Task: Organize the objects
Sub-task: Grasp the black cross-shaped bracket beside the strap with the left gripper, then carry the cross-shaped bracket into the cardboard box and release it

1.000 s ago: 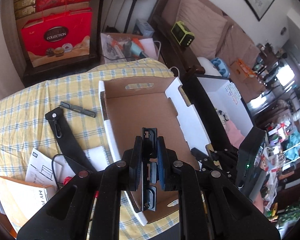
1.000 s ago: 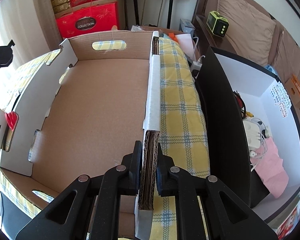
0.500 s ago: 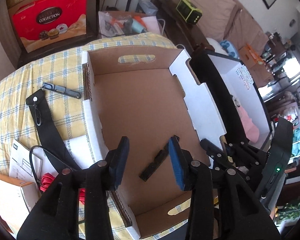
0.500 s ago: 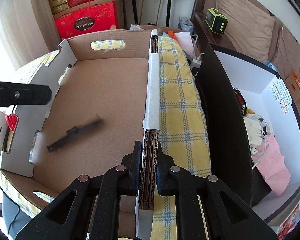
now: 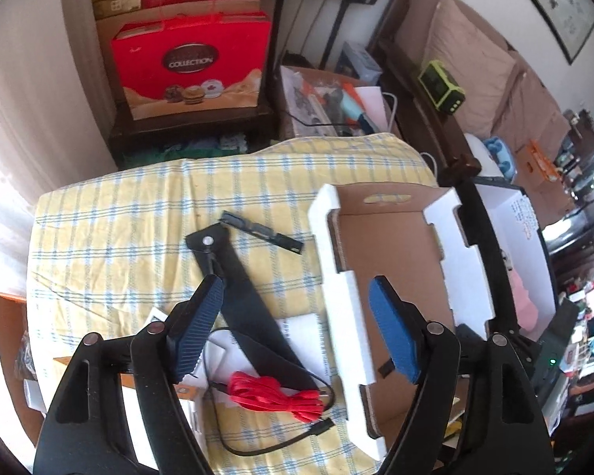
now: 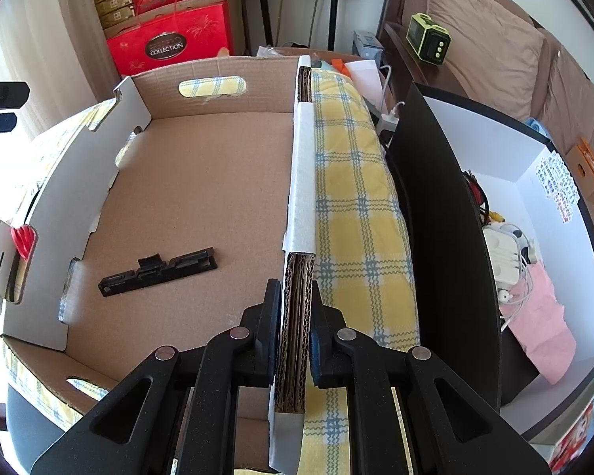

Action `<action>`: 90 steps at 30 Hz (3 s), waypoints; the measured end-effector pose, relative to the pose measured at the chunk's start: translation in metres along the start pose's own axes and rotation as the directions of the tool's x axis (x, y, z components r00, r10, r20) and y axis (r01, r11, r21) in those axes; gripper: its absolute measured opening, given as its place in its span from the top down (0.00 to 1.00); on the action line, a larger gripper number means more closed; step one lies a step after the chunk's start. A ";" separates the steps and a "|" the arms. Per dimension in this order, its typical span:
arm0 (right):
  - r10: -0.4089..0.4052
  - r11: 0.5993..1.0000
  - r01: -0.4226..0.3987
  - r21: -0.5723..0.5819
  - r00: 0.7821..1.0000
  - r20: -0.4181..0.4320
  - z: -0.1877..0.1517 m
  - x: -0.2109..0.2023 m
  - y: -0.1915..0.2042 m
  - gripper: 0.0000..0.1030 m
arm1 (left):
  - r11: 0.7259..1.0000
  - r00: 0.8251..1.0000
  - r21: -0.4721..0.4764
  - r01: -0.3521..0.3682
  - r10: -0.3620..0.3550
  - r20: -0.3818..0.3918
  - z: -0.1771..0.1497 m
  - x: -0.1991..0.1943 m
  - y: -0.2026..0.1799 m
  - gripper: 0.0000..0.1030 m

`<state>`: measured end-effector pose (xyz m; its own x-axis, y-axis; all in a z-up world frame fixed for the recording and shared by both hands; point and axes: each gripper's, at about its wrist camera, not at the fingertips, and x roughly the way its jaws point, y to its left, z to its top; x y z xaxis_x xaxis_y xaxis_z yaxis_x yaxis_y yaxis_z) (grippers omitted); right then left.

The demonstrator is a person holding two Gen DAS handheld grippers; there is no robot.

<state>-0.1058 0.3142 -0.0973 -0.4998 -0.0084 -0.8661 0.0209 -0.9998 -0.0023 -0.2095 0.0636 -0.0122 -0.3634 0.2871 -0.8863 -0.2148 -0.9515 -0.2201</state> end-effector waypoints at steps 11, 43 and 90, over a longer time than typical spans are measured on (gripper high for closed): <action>0.001 1.000 -0.001 -0.003 1.000 -0.011 -0.002 0.001 -0.001 0.89 | 0.992 0.990 -0.103 -0.078 0.065 -0.122 0.007 0.063 0.053 0.29; -0.007 1.000 0.007 -0.013 1.000 -0.022 -0.002 0.002 0.000 0.89 | 0.982 0.986 -0.179 -0.053 0.024 -0.165 0.049 0.127 0.030 0.72; 0.030 0.999 -0.029 0.043 0.999 -0.017 0.003 -0.004 -0.005 0.89 | 0.950 0.966 0.198 0.242 -0.216 -0.142 -0.058 0.015 -0.097 0.89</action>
<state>-0.1065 0.3188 -0.0923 -0.4845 -0.0383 -0.8740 -0.0021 -0.9990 0.0449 -0.1411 0.1538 -0.0275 -0.1762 0.4676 -0.8662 -0.4712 -0.8127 -0.3429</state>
